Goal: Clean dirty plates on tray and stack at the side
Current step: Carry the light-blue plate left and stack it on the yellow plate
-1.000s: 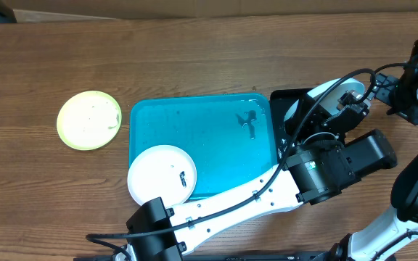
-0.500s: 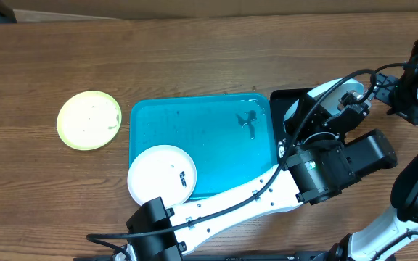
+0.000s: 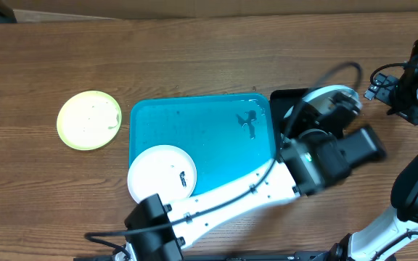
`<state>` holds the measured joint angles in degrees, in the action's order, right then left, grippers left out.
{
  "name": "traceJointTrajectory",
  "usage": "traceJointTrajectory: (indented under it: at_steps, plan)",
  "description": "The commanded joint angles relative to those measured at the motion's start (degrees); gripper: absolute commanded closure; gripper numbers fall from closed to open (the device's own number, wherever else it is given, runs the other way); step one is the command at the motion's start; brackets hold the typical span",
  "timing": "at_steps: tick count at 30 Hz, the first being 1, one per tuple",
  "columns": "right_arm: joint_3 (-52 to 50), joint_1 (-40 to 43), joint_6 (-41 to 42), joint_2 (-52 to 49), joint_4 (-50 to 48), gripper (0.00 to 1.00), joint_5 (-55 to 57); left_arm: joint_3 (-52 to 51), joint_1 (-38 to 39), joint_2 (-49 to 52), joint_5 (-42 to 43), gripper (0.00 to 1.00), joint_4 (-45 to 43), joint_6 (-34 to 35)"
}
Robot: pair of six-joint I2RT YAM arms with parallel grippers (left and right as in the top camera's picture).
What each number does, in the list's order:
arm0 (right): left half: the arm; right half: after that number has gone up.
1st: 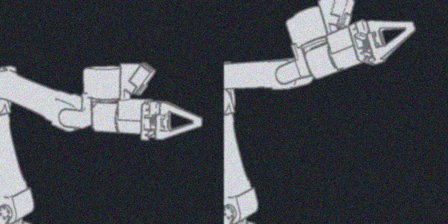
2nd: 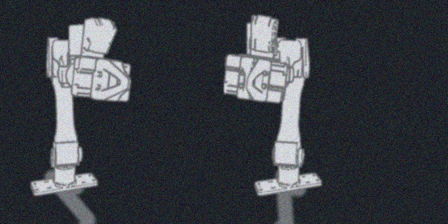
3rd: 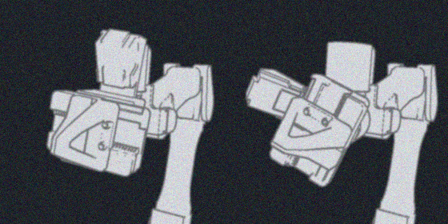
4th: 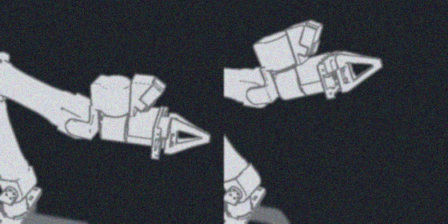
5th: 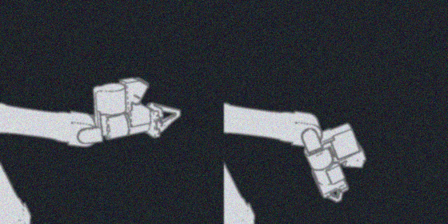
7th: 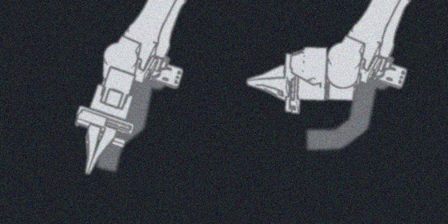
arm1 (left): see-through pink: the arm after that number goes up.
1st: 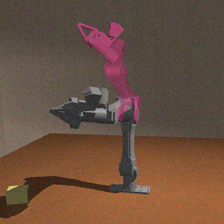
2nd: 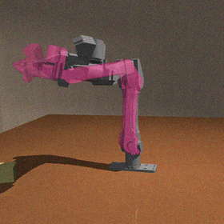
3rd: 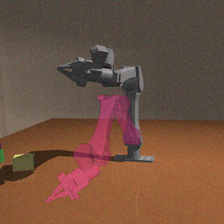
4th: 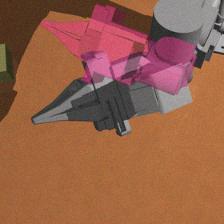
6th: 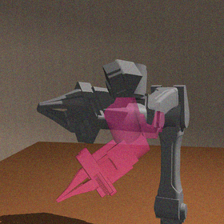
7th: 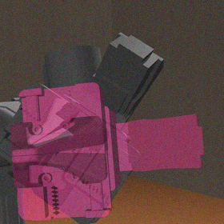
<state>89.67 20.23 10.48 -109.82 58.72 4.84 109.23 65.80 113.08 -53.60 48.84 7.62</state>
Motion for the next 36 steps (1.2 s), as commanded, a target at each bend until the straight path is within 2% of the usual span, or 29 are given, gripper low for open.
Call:
traceJointTrajectory:
  at_steps: [1, 8, 11, 13, 17, 21, 26, 31, 36]
  plan:
    - [0.4, 0.0, 0.2, 1.0, -0.2, 0.00, 0.0, 1.5, -8.2, 0.3, 23.1, 0.96, 2.0, 11.3]
    - [0.4, 0.0, 0.2, 1.0, -0.2, 0.00, 0.0, 1.5, -29.5, 0.3, 61.4, 0.96, 6.1, 11.3]
    - [0.4, 0.0, 0.2, 1.0, -0.2, 0.00, 0.0, 1.5, -41.4, 0.3, 72.6, 0.96, 11.1, 11.3]
    - [0.4, 0.0, 0.2, 1.0, -0.1, 0.00, 0.0, 1.5, -48.9, 0.3, 75.7, 0.96, 14.6, 11.2]
    - [0.4, 0.0, 0.2, 1.0, -0.2, 0.00, 0.0, 1.5, -63.7, 0.3, 75.5, 0.96, 21.2, 8.7]
    - [0.4, 0.0, 0.2, 1.0, -0.1, 0.00, 0.0, 1.4, -75.7, 0.3, 70.7, 0.96, 25.8, 8.3]
    - [0.4, 0.0, 0.2, 1.0, -0.2, 0.00, 0.0, -0.6, -90.2, 0.3, 62.1, 0.96, 28.3, 13.7]
    - [0.4, 0.0, 0.2, 1.0, -0.2, 0.00, 0.0, -4.4, -96.3, 0.3, 54.6, 0.96, 28.0, 17.3]
    - [0.4, 0.0, 0.2, 1.0, -0.2, 0.00, 0.0, -8.1, -97.5, 0.3, 52.7, 0.96, 26.1, 17.3]
